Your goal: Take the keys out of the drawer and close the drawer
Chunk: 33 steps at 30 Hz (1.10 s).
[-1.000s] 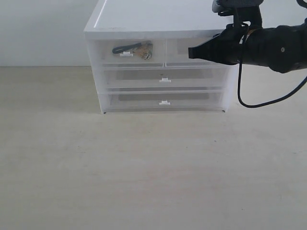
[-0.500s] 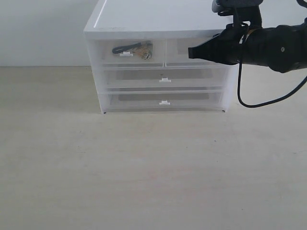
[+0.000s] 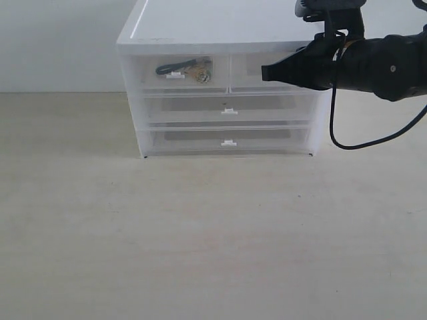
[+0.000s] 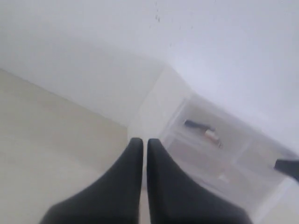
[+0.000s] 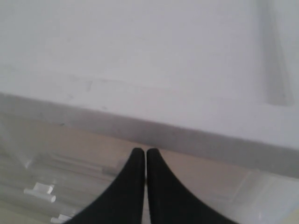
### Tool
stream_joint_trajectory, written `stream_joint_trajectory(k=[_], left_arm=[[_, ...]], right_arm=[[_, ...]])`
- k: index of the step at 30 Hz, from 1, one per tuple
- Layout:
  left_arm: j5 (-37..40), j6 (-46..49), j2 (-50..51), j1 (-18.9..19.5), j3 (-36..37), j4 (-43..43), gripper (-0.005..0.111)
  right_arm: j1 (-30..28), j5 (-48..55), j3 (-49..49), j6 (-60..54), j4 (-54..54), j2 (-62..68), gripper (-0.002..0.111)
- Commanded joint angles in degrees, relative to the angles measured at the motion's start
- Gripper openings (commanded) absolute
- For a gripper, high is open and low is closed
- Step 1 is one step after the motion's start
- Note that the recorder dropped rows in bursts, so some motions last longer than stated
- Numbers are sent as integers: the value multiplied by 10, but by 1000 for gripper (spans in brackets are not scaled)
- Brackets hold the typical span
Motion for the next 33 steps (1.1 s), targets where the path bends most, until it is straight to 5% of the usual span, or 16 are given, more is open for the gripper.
stream_joint_trajectory(k=[1, 4, 7, 10, 13, 15, 17, 19, 23, 25, 29, 33], left_arm=[[-61, -14, -2, -5, -69, -42, 4], [-51, 14, 42, -5, -186, 17, 4], [63, 109, 224, -5, -364, 57, 4], [170, 452, 392, -5, -463, 41, 4], [113, 653, 503, -12, -446, -45, 4], [-41, 675, 580, -49, -409, -32, 4], [-103, 569, 646, -79, -411, -91, 4], [-89, 413, 716, -87, -432, -79, 4], [12, 320, 833, -110, -474, -71, 4], [-5, 328, 865, -128, -476, -74, 4], [-80, 491, 902, -180, -479, 45, 4], [-248, 584, 906, -200, -462, 53, 4]], right_arm=[[-5, -64, -18, 11, 7, 13, 0], [-5, -68, -18, 11, 7, 13, 0], [-5, -72, -18, 11, 7, 13, 0], [-5, -73, -18, 11, 7, 13, 0], [-5, -73, -18, 11, 7, 13, 0], [-5, -76, -18, 11, 7, 13, 0], [-5, -85, -18, 11, 7, 13, 0], [-5, -98, -18, 11, 7, 13, 0], [-5, -106, -18, 6, 7, 13, 0], [-5, -107, -18, 6, 7, 13, 0], [-5, -107, -18, -4, 7, 13, 0], [-5, -103, -18, -10, 7, 13, 0]])
